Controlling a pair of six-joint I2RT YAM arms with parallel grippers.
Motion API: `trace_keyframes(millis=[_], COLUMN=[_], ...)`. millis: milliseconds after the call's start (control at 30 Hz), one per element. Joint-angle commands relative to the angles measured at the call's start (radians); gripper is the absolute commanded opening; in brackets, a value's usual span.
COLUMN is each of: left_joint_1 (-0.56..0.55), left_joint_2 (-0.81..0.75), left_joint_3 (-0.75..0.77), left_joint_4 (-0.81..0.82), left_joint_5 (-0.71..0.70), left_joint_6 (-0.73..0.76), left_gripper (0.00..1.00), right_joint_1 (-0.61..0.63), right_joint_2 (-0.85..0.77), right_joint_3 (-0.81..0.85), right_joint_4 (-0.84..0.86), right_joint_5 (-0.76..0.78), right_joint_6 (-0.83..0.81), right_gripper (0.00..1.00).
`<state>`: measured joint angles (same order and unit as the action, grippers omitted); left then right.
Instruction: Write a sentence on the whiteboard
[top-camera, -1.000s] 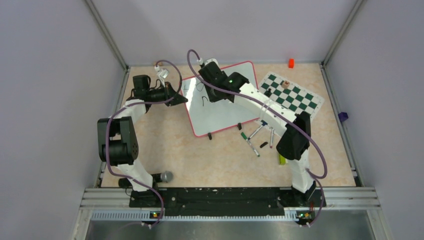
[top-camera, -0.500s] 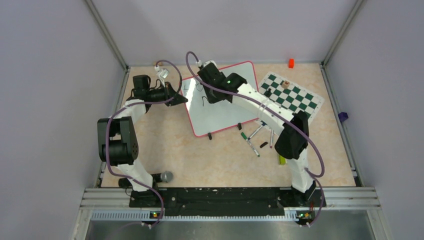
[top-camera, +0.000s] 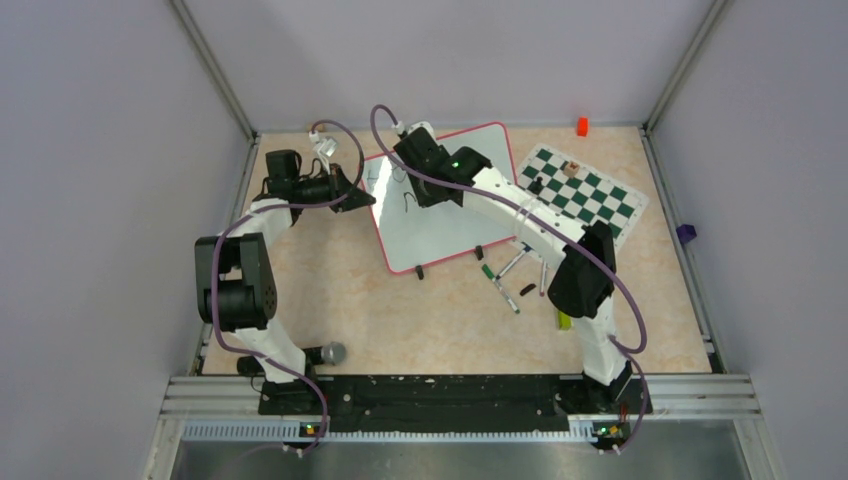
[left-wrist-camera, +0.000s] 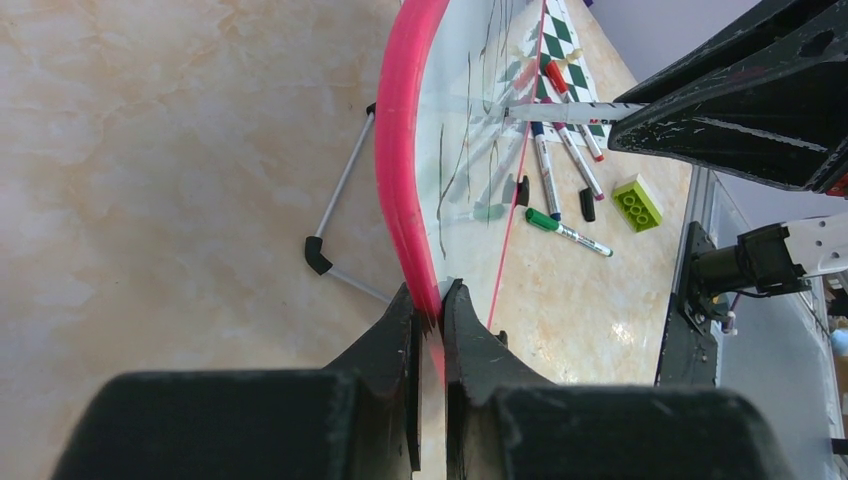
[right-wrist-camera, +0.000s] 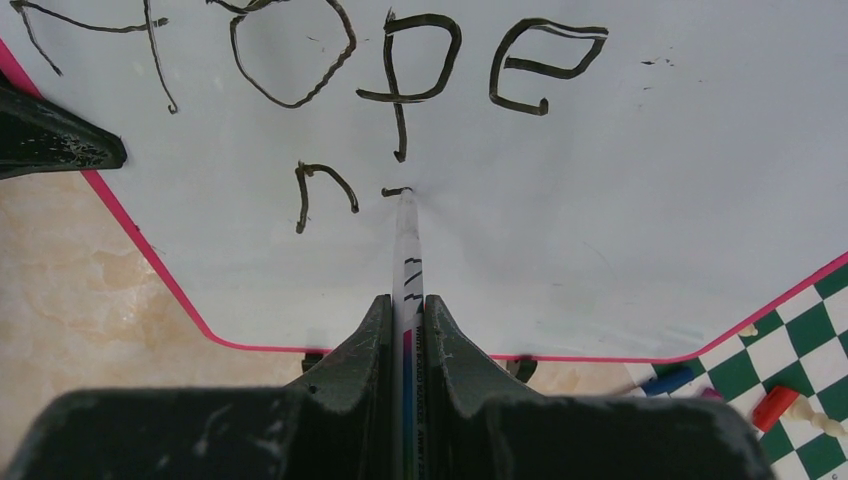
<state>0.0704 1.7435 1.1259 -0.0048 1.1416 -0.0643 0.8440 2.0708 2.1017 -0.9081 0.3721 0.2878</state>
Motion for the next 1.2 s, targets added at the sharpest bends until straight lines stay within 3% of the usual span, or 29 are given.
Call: trace_keyframes(millis=[0,467,1167], left_joint_1=[-0.031,-0.031,-0.031], left_joint_2=[0.034,0.037,0.035], left_joint_3=[-0.016,-0.015,-0.015], left_joint_4=[-0.03,-0.033,-0.034], left_joint_5=[-0.133,-0.132,-0.132], left_joint_6=[0.145,0.145,0.146], left_gripper=[0.0,0.0,0.0], right_joint_1=[-0.01,-0.009,0.007], right_joint_2=[0.01,0.045,-0.016], right_joint_3=[0.022,0.091,-0.07], right_joint_4=[0.029,0.032,0.043], right_joint_5=[0.06,-0.01,-0.05], right_joint_6=[-0.014,-0.046,-0.049], right_gripper=[0.0,0.0,0.0])
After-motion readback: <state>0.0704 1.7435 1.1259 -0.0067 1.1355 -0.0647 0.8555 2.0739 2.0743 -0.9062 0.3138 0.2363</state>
